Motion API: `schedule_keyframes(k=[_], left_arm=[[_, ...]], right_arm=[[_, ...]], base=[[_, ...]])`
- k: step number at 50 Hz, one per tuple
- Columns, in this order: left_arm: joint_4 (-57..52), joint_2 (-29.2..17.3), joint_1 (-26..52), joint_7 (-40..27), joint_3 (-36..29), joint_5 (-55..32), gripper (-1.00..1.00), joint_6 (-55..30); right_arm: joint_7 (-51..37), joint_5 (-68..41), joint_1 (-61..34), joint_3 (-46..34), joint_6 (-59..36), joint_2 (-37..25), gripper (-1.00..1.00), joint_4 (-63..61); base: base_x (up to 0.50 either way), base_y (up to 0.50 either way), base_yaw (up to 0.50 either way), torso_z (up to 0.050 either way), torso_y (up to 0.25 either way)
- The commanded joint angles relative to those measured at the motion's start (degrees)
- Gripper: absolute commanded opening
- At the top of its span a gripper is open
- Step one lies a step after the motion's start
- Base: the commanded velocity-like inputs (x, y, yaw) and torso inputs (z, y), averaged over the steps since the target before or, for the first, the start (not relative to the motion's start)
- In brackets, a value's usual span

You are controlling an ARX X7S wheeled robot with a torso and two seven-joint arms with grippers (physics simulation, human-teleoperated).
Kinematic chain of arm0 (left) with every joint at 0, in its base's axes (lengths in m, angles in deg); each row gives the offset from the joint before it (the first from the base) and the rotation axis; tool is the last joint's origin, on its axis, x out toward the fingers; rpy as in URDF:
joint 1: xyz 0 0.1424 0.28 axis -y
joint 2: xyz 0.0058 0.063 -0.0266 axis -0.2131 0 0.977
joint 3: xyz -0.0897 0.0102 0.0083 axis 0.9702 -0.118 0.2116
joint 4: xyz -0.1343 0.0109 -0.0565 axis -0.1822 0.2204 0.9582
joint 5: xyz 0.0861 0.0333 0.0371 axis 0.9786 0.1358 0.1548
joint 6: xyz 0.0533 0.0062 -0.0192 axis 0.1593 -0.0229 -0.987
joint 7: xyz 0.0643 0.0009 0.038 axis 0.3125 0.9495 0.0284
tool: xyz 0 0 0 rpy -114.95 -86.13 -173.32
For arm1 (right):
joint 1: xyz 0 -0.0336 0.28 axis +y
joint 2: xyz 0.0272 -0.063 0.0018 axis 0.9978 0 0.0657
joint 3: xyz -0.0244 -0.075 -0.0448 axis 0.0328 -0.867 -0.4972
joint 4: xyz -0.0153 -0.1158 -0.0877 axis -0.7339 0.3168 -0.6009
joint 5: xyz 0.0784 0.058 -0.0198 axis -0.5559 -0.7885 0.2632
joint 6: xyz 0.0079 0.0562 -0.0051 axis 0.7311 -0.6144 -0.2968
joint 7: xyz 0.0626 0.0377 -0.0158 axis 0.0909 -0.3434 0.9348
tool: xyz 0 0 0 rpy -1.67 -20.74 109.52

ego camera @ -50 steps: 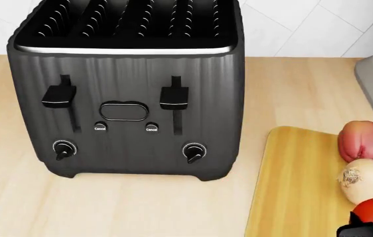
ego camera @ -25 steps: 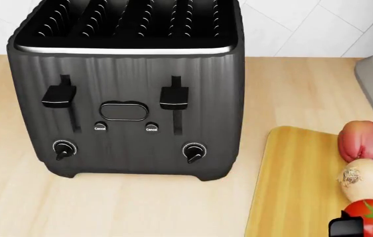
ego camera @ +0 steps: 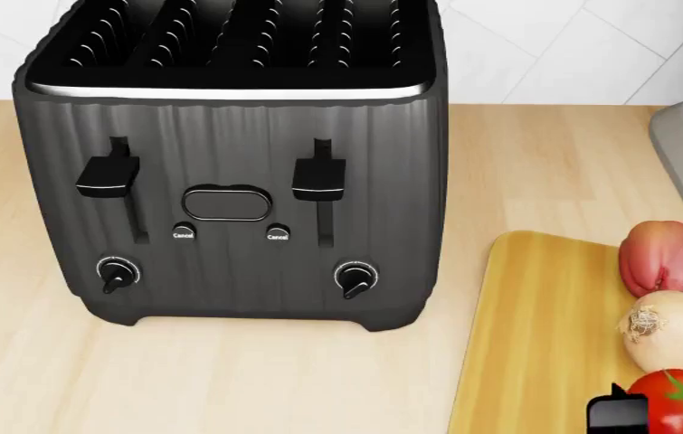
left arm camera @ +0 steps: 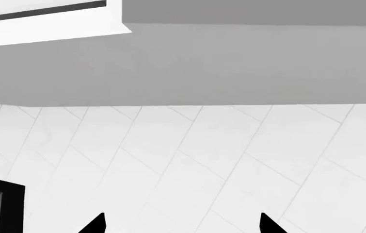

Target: Place the avocado, onion, tomato and bell pepper on the cutting board.

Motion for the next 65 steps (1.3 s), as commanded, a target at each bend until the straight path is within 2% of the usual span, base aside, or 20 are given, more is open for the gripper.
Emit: schedule_keyframes(k=[1, 13, 28, 35, 39, 43, 46, 48, 49, 52, 57, 61, 65], left_arm=[[-0.01, -0.03, -0.17, -0.07, -0.02, -0.1, 1.0, 0.11], [-0.37, -0.16, 0.08, -0.24, 0.2, -0.5, 1.0, -0.29], [-2.04, -1.0, -3.03, -0.71, 0.66, -0.93, 1.0, -1.11], [-6.6, -3.02, -1.42, -2.26, 3.06, -5.04, 1.0, -9.83], [-8.41, -4.02, -0.37, -2.65, 3.91, -7.59, 1.0, -14.94], [-9.86, -2.87, 6.0, -5.76, 10.27, -16.59, 1.0, -30.28], [-4.49, -8.88, 8.75, -21.33, 8.04, -37.24, 1.0, -30.61], [2.79, -12.11, 9.86, -37.01, 6.52, -54.43, 1.0, -30.46], [4.39, -13.27, 10.19, -41.27, 5.44, -63.02, 1.0, -29.94], [9.95, -17.44, 11.56, -50.92, -0.27, -76.61, 1.0, -27.29], [11.91, -22.06, 12.37, -55.35, -5.38, -85.69, 1.0, -25.83], [9.93, -25.9, 12.73, -59.86, -10.51, -96.53, 1.0, -22.1], [7.3, -28.84, 13.0, -61.7, -13.1, -101.24, 1.0, -21.18]], right_arm=[[-0.4, -0.38, -2.1, 1.93, -1.97, -0.32, 1.0, -0.54], [-8.77, -10.86, -14.44, 11.19, -15.58, 0.49, 1.0, -3.71], [-22.23, -23.89, -31.27, 16.99, -28.56, 9.46, 1.0, -2.94], [-28.56, -29.63, -40.38, 17.8, -32.83, 12.91, 1.0, -0.23], [-30.6, -30.51, -42.19, 17.88, -32.93, 13.57, 1.0, -0.38], [-30.43, -30.14, -41.96, 18.26, -32.34, 13.54, 1.0, -0.9], [-30.05, -29.68, -41.9, 18.59, -32.44, 13.22, 1.0, -0.78], [-30.07, -29.62, -42.34, 18.74, -32.85, 13.29, 1.0, -0.37], [-30.1, -29.58, -42.52, 18.81, -32.95, 13.36, 1.0, -0.22], [-29.99, -29.32, -43.08, 19.18, -33.37, 13.53, 1.0, 0.09], [-29.35, -28.27, -42.58, 19.5, -33.21, 13.88, 1.0, -0.12], [-27.84, -26.07, -40.9, 20.66, -31.48, 13.21, 1.0, -1.51], [-27.14, -25.54, -40.26, 20.89, -31.34, 12.79, 1.0, -1.55]], base=[[0.0, 0.0, 0.0, 0.0, 0.0], [0.0, 0.0, 0.0, 0.0, 0.0], [0.0, 0.0, 0.0, 0.0, 0.0], [0.0, 0.0, 0.0, 0.0, 0.0], [0.0, 0.0, 0.0, 0.0, 0.0], [0.0, 0.0, 0.0, 0.0, 0.0], [0.0, 0.0, 0.0, 0.0, 0.0], [0.0, 0.0, 0.0, 0.0, 0.0], [0.0, 0.0, 0.0, 0.0, 0.0], [0.0, 0.0, 0.0, 0.0, 0.0], [0.0, 0.0, 0.0, 0.0, 0.0], [0.0, 0.0, 0.0, 0.0, 0.0], [0.0, 0.0, 0.0, 0.0, 0.0]])
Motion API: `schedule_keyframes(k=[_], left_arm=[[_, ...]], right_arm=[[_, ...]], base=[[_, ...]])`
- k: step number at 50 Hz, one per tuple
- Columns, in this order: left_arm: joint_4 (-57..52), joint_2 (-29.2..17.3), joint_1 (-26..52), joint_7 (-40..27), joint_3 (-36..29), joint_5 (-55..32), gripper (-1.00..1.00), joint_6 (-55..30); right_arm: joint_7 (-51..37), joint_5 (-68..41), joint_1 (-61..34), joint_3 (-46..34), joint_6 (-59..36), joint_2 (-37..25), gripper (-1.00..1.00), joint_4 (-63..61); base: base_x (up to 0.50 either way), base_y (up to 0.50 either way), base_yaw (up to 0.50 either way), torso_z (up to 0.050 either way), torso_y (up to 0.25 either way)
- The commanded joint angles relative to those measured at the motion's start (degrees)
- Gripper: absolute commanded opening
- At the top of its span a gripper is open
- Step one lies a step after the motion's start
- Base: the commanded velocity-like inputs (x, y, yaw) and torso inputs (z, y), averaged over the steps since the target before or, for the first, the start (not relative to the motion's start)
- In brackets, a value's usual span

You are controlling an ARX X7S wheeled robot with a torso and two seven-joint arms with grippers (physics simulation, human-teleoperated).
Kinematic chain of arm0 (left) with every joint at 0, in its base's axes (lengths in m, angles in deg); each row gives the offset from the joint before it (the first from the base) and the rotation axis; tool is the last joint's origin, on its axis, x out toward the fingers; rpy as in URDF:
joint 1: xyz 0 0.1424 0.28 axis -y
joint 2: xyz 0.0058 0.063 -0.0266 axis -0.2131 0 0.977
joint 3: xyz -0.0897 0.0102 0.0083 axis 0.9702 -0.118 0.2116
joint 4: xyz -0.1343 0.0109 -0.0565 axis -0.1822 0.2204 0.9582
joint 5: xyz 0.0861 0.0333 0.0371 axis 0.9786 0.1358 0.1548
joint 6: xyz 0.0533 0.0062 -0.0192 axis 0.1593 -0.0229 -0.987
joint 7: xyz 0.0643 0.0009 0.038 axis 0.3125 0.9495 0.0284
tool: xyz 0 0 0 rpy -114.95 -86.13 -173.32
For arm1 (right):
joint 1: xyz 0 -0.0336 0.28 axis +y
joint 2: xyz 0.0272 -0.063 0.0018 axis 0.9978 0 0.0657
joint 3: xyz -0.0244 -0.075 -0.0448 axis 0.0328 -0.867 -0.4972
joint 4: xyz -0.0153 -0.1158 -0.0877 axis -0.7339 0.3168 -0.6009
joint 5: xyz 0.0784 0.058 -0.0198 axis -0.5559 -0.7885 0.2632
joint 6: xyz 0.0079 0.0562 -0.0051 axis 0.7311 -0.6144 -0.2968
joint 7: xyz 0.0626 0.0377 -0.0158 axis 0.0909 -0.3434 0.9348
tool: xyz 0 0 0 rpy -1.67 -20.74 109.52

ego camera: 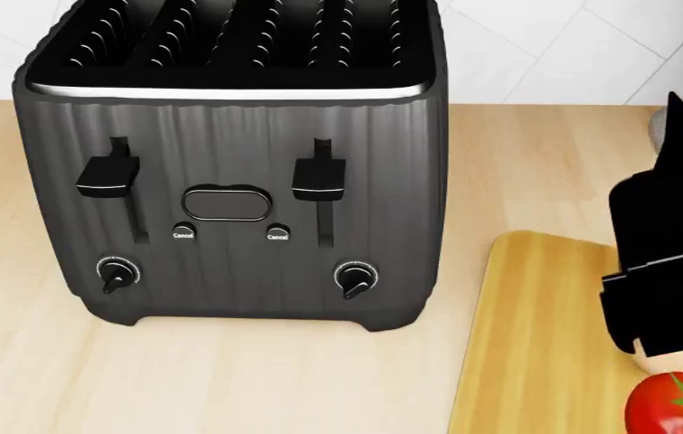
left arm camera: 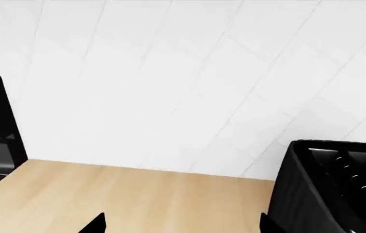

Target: Place the avocado, onion, tomato and bell pepper on the cutting board.

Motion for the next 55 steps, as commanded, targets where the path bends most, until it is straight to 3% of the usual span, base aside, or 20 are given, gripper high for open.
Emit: schedule_keyframes(k=[1, 12, 23, 30, 42, 52, 55], left_arm=[[0.07, -9.97, 2.57, -14.52, -8.92, -26.36, 1.0, 2.01], [0.85, -12.88, 2.82, -13.43, -8.5, -23.59, 1.0, -0.03], [4.74, -11.3, 0.67, -6.94, -4.26, -10.11, 1.0, -4.38], [5.67, -12.36, -1.06, -4.51, -4.88, -6.31, 1.0, -4.87], [4.14, -18.19, -3.73, -5.87, -9.33, -12.64, 1.0, -3.87], [0.4, -23.52, -10.49, -3.81, -6.93, -13.99, 1.0, -1.4], [0.1, -22.75, -13.03, -2.44, -5.6, -12.6, 1.0, 0.13]], right_arm=[[1.21, 1.83, 0.59, 1.3, 0.27, -0.29, 1.0, -0.33], [2.42, 3.19, 2.0, 1.78, 0.91, -0.55, 1.0, -0.95], [3.07, 3.92, 2.98, 2.17, 1.28, -1.28, 1.0, -1.62], [2.68, 3.48, 2.62, 2.13, 1.03, -0.91, 1.0, -1.31], [2.56, 3.55, 2.35, 2.11, 0.56, -0.24, 1.0, -0.55], [2.28, 3.59, 2.28, 1.86, 0.07, 0.41, 1.0, -0.18], [3.7, 5.44, 4.28, 2.21, 1.35, -0.02, 1.0, -0.89]], base=[[0.0, 0.0, 0.0, 0.0, 0.0], [0.0, 0.0, 0.0, 0.0, 0.0], [0.0, 0.0, 0.0, 0.0, 0.0], [0.0, 0.0, 0.0, 0.0, 0.0], [0.0, 0.0, 0.0, 0.0, 0.0], [0.0, 0.0, 0.0, 0.0, 0.0], [0.0, 0.0, 0.0, 0.0, 0.0]])
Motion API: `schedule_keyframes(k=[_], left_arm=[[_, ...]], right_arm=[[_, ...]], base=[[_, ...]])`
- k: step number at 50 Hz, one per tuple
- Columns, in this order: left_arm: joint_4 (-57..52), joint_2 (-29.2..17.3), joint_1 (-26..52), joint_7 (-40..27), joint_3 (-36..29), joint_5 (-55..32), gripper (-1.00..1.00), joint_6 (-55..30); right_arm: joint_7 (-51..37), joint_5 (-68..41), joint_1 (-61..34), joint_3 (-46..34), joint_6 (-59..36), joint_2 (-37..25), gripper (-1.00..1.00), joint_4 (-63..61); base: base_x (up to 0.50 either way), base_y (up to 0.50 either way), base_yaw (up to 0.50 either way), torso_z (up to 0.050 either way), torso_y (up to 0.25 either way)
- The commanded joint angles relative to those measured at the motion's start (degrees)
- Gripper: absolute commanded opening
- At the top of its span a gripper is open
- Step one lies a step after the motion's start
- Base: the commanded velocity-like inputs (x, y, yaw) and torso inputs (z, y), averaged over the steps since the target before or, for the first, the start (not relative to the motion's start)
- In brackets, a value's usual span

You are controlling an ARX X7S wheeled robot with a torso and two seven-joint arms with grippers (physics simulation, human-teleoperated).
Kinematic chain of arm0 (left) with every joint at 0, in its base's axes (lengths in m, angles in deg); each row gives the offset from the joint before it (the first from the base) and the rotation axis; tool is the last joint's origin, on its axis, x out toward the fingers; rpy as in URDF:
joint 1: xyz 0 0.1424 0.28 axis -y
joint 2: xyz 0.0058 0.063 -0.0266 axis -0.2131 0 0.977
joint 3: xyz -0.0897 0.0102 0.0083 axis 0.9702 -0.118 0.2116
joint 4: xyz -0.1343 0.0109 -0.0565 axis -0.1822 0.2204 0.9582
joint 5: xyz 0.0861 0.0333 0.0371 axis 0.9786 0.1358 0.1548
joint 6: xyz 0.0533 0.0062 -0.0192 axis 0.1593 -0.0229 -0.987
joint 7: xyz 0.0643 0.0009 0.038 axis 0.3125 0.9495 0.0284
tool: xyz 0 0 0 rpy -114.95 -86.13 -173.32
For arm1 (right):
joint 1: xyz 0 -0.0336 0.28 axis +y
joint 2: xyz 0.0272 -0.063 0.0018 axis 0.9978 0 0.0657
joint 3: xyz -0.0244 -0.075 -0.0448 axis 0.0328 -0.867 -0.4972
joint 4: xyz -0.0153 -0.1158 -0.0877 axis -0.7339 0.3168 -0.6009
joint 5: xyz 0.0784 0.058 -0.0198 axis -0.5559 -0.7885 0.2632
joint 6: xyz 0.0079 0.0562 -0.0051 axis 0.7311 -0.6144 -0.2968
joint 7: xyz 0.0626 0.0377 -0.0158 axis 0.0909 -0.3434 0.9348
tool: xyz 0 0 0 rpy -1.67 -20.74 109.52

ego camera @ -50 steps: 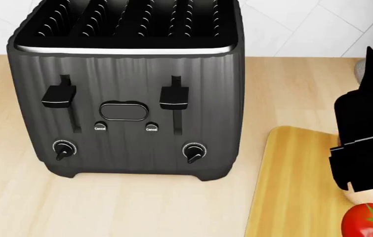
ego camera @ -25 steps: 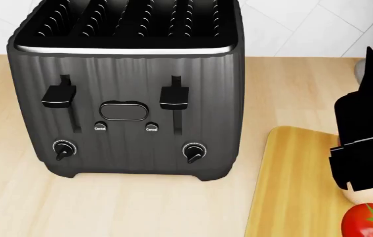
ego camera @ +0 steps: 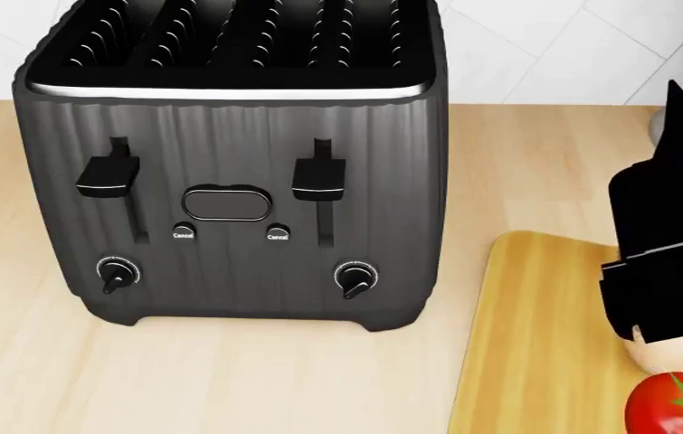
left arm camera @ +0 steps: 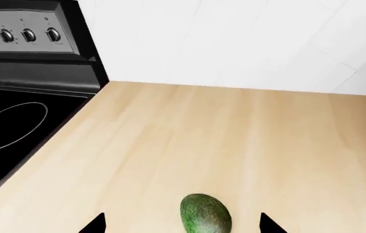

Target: Place the avocado, onion, tomato and bell pepper on the cutting board.

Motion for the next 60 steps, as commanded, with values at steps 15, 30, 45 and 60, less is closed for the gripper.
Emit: schedule_keyframes(k=[15, 30, 45, 60], left_arm=[[0.4, 8.1, -9.16, 8.08, -0.73, 12.97, 1.0, 4.37], [3.33, 12.73, -10.81, 16.33, -4.28, 26.13, 1.0, 6.23], [8.07, 15.41, -11.09, 23.1, -8.2, 36.56, 1.0, 10.49], [11.87, 16.32, -12.28, 26.75, -10.83, 42.32, 1.0, 13.96]], right_arm=[[1.03, 1.01, 2.34, 0.46, 1.4, -0.96, 1.0, -1.3], [1.79, 1.74, 3.38, 0.79, 1.81, -1.5, 1.0, -1.46], [2.16, 1.43, 4.18, 1.49, 2.51, -3.15, 1.0, -2.7], [2.2, 1.55, 4.89, 1.67, 2.95, -3.36, 1.0, -3.04]], base=[[0.0, 0.0, 0.0, 0.0, 0.0], [0.0, 0.0, 0.0, 0.0, 0.0], [0.0, 0.0, 0.0, 0.0, 0.0], [0.0, 0.0, 0.0, 0.0, 0.0]])
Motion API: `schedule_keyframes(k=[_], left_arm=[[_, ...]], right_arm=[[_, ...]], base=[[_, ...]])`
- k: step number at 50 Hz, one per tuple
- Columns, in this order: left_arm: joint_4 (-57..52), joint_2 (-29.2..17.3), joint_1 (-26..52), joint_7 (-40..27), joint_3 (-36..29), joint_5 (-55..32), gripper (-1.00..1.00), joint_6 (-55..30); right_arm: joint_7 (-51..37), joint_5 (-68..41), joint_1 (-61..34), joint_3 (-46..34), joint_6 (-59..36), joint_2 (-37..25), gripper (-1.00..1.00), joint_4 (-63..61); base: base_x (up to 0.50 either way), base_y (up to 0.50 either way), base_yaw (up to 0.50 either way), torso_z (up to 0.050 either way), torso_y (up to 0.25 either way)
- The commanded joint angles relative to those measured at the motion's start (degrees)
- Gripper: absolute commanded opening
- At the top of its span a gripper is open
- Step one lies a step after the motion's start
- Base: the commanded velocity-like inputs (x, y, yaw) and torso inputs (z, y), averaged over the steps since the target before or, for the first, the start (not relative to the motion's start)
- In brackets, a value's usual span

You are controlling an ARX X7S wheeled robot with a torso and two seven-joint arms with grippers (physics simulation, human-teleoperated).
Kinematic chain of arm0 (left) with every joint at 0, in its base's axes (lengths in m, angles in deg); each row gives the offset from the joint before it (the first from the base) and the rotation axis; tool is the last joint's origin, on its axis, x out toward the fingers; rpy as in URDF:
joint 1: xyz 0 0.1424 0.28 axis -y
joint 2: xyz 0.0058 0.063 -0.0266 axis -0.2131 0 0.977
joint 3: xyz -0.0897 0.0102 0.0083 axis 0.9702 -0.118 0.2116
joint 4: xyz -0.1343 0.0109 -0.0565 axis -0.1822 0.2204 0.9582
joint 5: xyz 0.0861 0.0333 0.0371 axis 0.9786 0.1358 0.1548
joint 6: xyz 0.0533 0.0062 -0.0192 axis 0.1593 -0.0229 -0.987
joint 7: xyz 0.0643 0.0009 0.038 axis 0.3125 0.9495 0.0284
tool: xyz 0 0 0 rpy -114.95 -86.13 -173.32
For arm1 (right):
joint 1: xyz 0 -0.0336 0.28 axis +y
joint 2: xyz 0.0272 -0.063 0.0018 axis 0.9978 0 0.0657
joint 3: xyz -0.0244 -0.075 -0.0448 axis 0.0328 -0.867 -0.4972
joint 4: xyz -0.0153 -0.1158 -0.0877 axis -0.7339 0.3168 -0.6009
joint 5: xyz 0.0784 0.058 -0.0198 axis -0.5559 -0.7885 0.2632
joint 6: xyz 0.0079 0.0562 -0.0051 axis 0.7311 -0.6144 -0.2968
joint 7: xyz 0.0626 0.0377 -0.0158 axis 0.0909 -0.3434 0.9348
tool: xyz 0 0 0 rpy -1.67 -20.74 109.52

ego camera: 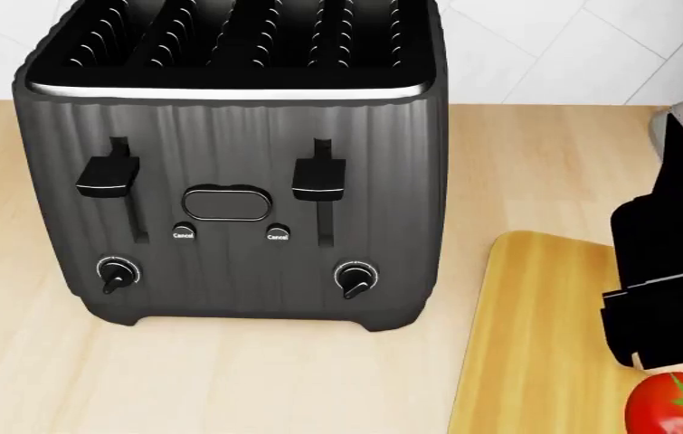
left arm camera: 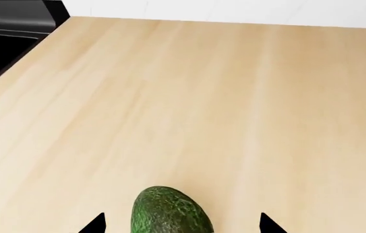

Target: Place the avocado, onion, tomato and bell pepper on the cutting board.

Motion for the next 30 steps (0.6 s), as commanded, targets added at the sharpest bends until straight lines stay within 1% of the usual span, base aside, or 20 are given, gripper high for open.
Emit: schedule_keyframes(k=[1, 7, 20, 30], left_arm=[[2.79, 0.85, -0.85, 2.84, -1.82, 4.35, 1.0, 2.44], [4.58, 1.54, -1.12, 4.45, -3.11, 7.05, 1.0, 4.24], [6.95, 3.16, -4.07, 5.41, -4.11, 8.8, 1.0, 7.19], [10.27, 4.68, -4.34, 7.57, -5.69, 11.37, 1.0, 9.17]], right_arm=[[-0.14, -0.33, 0.22, 0.26, 0.14, -0.42, 1.0, -0.35], [-0.04, -0.54, 0.42, 0.52, 0.48, -0.84, 1.0, -0.79], [0.47, 0.02, 1.26, 0.79, 1.03, -1.23, 1.0, -1.17], [1.55, 1.32, 2.57, 0.94, 1.75, -1.48, 1.0, -1.42]], base=[[0.0, 0.0, 0.0, 0.0, 0.0], [0.0, 0.0, 0.0, 0.0, 0.0], [0.0, 0.0, 0.0, 0.0, 0.0], [0.0, 0.0, 0.0, 0.0, 0.0]])
